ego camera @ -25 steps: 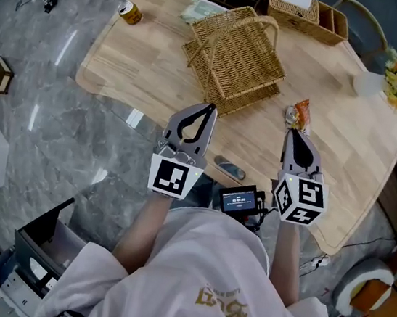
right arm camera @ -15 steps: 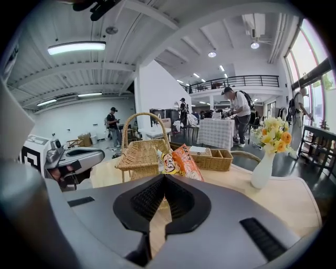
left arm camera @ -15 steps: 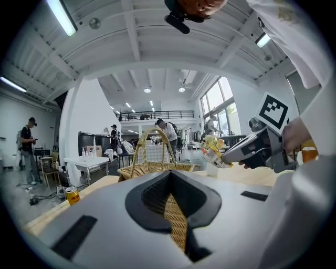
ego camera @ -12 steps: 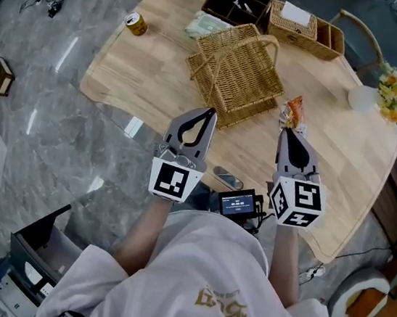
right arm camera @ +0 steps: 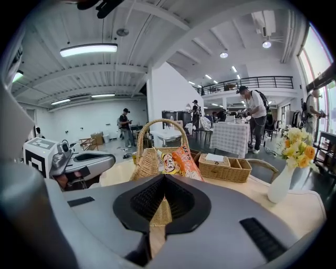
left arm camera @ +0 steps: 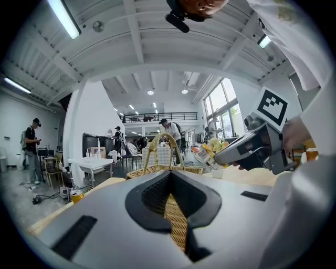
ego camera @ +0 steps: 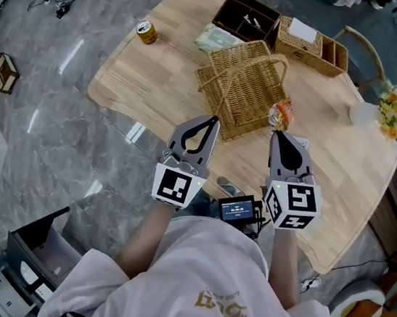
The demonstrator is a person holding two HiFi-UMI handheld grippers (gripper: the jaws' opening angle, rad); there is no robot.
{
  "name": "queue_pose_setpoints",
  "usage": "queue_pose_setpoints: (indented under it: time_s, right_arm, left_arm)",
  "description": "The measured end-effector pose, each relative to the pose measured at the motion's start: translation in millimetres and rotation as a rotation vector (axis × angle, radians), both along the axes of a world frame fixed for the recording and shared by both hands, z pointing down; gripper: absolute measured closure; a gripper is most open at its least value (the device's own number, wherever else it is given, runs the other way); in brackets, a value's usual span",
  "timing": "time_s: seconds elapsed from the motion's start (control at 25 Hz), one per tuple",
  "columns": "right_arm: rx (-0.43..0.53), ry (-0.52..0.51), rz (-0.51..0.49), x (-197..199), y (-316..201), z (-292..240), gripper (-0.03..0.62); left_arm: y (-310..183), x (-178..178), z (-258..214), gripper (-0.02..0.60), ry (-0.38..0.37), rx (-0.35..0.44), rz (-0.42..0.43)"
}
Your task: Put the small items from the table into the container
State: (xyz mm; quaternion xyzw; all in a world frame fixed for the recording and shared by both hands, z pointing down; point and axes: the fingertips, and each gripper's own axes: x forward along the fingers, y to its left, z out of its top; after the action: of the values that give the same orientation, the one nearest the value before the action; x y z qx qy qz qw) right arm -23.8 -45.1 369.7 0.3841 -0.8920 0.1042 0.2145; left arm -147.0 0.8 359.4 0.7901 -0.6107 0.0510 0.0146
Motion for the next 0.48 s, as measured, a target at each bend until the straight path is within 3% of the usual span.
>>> queue_pose_setpoints:
  time_s: [0.48]
  right_arm:
    - [-0.01, -0.003, -0.102, -43, 9, 0, 0.571]
  left_arm:
    - [-2, -12, 1, 0.588, 0.01, -0.006, 0.0]
